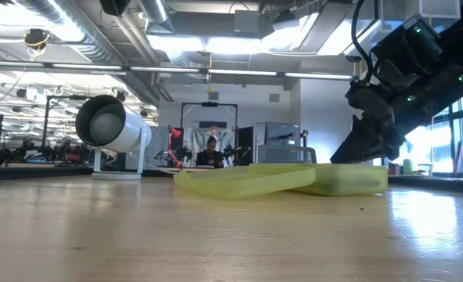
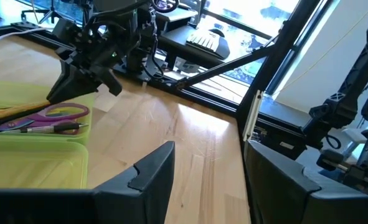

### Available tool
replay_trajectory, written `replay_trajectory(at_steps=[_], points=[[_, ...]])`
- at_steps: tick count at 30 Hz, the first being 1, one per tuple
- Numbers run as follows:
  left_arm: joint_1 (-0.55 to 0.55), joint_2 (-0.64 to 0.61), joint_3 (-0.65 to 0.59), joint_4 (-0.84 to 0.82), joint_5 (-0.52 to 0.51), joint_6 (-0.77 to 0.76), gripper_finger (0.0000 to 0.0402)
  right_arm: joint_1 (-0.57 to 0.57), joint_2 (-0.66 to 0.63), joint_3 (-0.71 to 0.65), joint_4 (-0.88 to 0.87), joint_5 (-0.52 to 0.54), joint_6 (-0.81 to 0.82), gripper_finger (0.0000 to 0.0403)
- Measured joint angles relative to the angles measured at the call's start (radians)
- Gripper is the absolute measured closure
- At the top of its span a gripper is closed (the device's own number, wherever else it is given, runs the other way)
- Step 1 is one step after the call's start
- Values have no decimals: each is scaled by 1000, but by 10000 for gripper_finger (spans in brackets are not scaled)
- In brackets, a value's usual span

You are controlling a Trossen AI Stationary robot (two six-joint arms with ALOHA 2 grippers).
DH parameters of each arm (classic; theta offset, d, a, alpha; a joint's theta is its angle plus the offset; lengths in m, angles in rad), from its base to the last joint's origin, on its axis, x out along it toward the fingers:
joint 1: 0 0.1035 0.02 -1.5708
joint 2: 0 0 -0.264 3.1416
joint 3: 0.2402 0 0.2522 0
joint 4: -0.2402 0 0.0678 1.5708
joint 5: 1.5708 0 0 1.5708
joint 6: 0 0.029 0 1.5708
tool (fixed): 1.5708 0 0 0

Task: Pick & place school supplies into a supply box
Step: Put the orange pencil into the yellow supply box, then close the yellow supply box

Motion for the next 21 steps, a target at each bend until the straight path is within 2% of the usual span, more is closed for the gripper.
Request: replay_trajectory(at_steps=[13, 21], points=[[0, 0, 0, 0, 0, 10, 215, 0, -14, 0, 0, 0, -2, 344], [0, 0, 0, -24, -7, -30, 216, -30, -154, 0, -1, -107, -80, 344]])
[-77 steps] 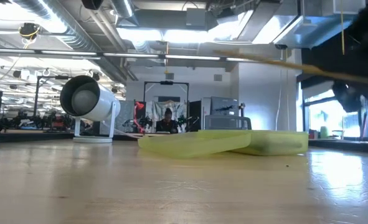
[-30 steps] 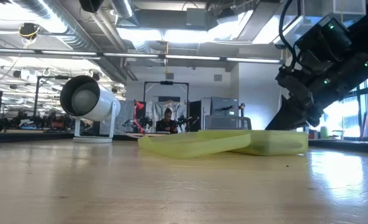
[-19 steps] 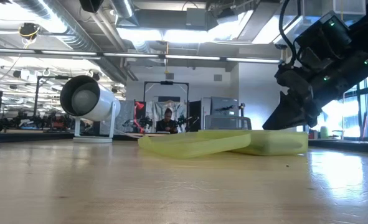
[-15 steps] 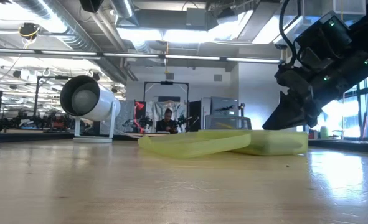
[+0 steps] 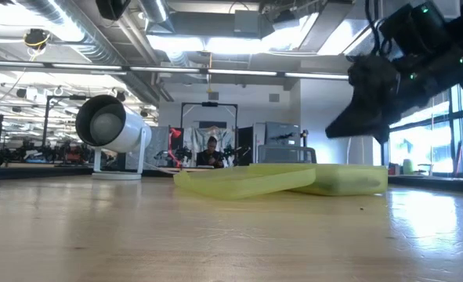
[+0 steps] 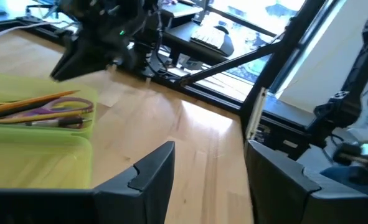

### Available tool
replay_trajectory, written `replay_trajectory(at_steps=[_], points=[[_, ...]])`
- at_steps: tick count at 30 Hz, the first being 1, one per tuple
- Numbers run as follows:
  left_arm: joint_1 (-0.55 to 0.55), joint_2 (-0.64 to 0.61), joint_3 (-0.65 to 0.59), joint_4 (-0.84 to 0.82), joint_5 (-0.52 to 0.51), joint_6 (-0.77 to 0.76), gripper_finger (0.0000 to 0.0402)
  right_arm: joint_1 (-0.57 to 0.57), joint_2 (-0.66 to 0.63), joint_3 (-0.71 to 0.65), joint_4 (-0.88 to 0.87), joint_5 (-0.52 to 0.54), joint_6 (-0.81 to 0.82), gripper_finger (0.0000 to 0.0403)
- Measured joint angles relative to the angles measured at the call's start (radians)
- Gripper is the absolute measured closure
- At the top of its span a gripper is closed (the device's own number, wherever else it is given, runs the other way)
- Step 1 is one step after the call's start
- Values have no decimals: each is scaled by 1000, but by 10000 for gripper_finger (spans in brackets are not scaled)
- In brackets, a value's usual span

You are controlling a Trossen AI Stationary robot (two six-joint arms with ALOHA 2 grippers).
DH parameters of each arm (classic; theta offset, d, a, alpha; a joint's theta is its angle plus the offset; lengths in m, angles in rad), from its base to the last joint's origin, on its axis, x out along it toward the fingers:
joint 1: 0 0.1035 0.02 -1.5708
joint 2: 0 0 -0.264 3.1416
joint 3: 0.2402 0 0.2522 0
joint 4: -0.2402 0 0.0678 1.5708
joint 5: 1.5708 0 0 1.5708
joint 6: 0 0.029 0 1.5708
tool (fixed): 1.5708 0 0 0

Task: Pick & place school supplies into a supply box
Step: Close the yellow supply box

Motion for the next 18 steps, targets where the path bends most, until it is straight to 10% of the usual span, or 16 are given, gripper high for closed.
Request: replay_trajectory(at_steps=[18], points=[[12, 0, 0, -21, -47, -34, 216, -28, -197, 0, -3, -83, -213, 344]])
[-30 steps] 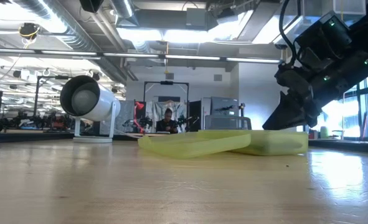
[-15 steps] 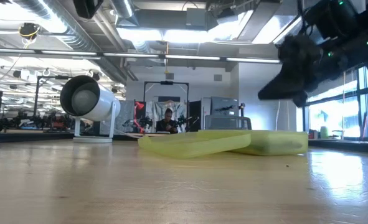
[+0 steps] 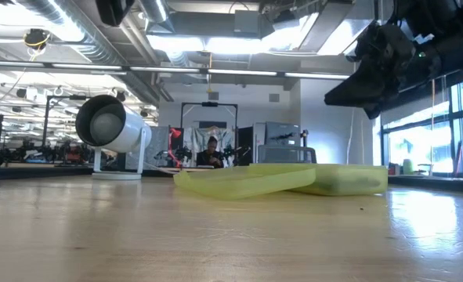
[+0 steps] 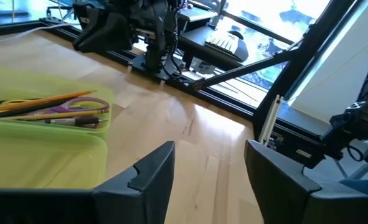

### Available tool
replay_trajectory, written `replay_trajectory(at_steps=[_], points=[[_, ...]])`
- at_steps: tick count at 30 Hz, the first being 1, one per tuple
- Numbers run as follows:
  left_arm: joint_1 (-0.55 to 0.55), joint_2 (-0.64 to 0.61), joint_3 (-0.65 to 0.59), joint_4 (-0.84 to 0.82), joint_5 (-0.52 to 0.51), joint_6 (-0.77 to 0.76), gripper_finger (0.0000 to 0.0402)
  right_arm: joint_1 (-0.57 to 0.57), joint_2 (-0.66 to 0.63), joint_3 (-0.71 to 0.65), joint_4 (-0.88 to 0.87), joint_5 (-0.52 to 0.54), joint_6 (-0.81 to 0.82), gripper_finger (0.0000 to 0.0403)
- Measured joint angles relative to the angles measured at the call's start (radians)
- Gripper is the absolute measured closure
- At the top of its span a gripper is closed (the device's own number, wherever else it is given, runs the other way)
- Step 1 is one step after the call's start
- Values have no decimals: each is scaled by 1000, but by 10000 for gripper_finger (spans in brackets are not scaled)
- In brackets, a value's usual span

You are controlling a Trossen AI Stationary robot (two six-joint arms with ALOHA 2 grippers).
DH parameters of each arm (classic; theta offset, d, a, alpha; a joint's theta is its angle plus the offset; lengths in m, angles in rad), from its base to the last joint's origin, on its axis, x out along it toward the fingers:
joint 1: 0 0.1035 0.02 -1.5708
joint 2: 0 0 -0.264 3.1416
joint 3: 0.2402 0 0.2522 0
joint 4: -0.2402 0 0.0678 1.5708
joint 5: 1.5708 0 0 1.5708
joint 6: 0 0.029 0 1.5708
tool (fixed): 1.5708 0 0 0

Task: Pick & place school supplies into a supply box
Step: Close the yellow supply box

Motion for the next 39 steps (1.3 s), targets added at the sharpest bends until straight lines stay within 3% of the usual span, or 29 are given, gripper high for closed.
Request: replay_trajectory(at_steps=[8, 18, 27, 31, 35, 39], points=[[30, 0, 0, 0, 2, -3, 213, -27, -1, 0, -30, -9, -19, 344], [96, 0, 0, 0, 32, -5, 205, -161, 0, 18, -69, -179, -24, 344], [183, 0, 0, -7, 64, 106, 111, -242, 0, 174, -253, -187, -135, 344], [226, 0, 0, -99, 109, 110, 89, -298, 0, 292, -512, -186, -157, 344], [272, 0, 0, -291, 209, -35, 87, -359, 13, 400, -766, -184, -157, 344], [315, 0, 0, -503, 281, -265, 90, -417, 33, 453, -874, -183, -153, 344]])
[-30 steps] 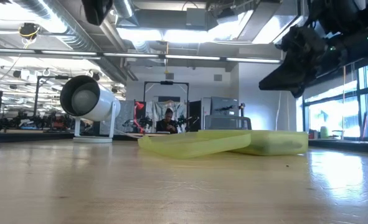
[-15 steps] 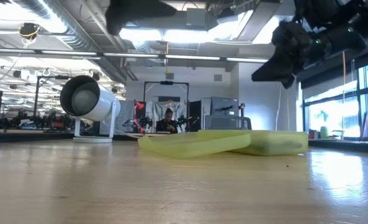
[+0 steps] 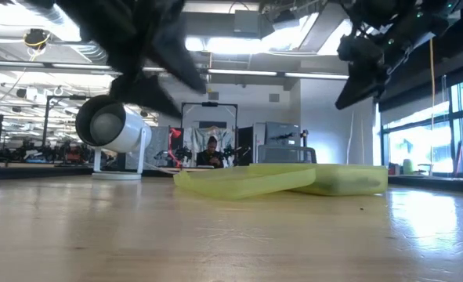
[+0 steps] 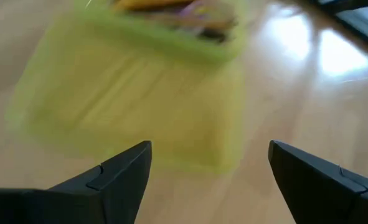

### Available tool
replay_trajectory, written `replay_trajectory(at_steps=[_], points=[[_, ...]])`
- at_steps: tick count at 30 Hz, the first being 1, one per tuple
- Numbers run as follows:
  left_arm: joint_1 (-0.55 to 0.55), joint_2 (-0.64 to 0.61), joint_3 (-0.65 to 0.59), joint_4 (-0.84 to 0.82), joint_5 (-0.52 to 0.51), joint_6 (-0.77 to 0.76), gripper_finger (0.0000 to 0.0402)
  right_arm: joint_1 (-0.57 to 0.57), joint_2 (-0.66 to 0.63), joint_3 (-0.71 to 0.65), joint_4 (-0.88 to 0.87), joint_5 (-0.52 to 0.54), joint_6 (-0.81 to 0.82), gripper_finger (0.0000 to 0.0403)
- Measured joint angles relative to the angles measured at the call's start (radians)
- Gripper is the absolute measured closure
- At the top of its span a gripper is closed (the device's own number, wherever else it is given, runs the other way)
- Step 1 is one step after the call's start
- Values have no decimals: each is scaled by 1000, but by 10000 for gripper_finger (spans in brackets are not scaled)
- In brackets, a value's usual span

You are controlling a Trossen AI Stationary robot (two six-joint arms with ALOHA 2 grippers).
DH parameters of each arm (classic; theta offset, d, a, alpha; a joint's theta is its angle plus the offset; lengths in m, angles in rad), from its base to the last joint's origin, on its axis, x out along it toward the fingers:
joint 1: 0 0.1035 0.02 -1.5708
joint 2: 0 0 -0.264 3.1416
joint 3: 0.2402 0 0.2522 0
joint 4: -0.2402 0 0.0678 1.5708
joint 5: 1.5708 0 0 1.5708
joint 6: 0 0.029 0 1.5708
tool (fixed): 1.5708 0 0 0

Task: Pick & place school supplies into a supply box
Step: Close the yellow supply box

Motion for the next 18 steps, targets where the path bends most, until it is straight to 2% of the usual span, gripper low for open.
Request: replay_trajectory(at_steps=[4, 8, 15, 18], points=[[21, 0, 0, -110, 17, -120, 90, -62, 35, -4, -59, 0, -4, 344], [28, 0, 0, -104, 21, -135, 90, -132, 127, -6, -153, 0, 5, 344], [22, 0, 0, -95, 122, -207, 90, -210, 321, 6, -122, -26, -29, 344], [22, 0, 0, -103, 130, -247, 90, -228, 385, 35, -122, -26, -33, 344]])
